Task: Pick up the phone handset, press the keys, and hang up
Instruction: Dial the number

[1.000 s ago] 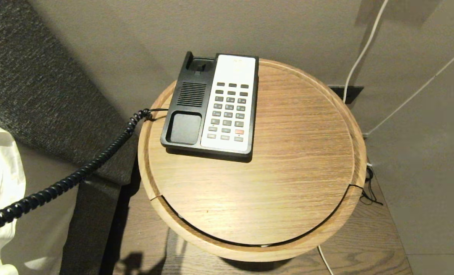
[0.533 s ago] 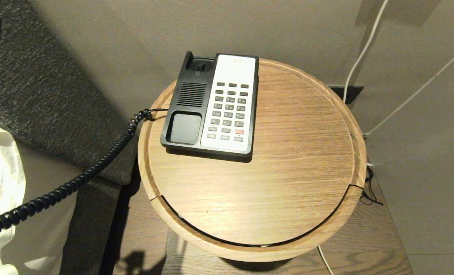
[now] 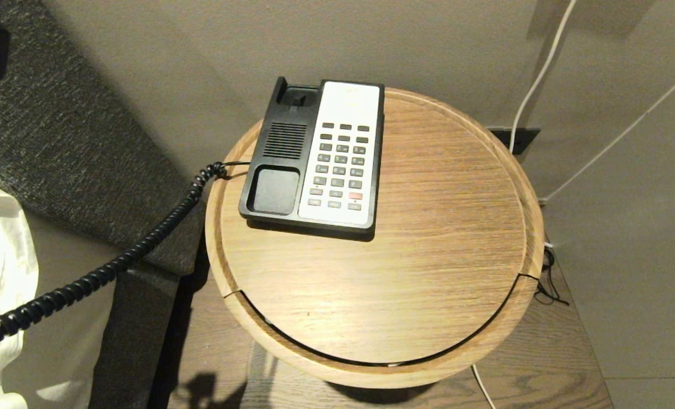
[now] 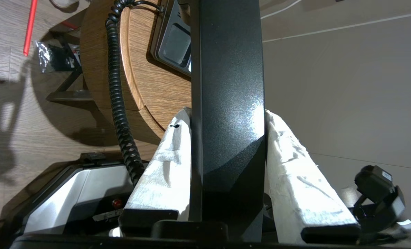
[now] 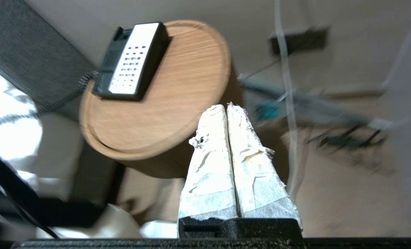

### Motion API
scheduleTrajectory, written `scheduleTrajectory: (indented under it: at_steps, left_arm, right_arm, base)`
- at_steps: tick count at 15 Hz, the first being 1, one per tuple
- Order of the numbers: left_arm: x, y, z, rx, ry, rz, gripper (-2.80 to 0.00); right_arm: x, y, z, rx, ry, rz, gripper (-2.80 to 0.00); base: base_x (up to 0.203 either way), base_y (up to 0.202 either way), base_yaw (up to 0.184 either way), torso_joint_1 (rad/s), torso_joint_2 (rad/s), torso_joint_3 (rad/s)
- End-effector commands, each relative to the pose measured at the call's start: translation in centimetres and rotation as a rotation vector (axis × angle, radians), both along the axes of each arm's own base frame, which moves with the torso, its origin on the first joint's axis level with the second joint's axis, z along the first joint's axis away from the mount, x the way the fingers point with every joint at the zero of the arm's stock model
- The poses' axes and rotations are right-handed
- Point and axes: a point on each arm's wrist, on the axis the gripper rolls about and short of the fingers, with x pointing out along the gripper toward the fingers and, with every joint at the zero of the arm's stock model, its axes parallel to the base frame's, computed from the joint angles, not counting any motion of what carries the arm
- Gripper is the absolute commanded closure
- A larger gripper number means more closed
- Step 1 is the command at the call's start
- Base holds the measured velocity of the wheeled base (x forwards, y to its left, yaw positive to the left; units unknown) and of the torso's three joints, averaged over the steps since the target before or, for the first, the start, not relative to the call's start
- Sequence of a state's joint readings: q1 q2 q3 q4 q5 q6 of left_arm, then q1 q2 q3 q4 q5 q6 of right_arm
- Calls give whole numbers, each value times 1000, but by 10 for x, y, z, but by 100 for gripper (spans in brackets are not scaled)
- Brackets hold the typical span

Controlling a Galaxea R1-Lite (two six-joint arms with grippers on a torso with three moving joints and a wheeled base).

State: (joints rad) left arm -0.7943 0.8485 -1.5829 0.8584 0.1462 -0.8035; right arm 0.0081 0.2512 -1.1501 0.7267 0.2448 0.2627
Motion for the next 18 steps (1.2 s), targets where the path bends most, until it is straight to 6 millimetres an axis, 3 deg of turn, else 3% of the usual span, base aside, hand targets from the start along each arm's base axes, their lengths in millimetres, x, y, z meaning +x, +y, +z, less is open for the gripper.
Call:
scheduleTrajectory:
  at_steps: [1, 4, 7, 11, 15, 18]
  left_arm:
    - [3, -3, 1, 5, 12, 0, 0]
    - [3, -4, 6, -42, -19, -5, 0]
    - [4, -4, 6, -43, -21, -5, 0]
    - [-4, 4, 9, -130, -32, -17, 0]
    - [-17, 17, -1, -162, -36, -23, 0]
    - [-18, 18, -10, -147, -33, -19, 0]
  right_arm:
    - [86, 1, 59, 34, 262, 29, 0]
    - [177, 3, 66, 15, 522, 83, 0]
    - [241, 9, 57, -61, 670, 163, 0]
    - [285, 25, 53, -123, 703, 260, 0]
    - [313, 36, 68, -125, 674, 290, 0]
    - [322, 56, 68, -107, 710, 365, 0]
  base:
    - [0, 0, 0, 0, 0, 0]
    - [0, 0, 0, 0, 0, 0]
    - [0, 0, 0, 0, 0, 0]
    - [0, 0, 0, 0, 0, 0]
    - [0, 0, 0, 0, 0, 0]
    - [0, 0, 0, 0, 0, 0]
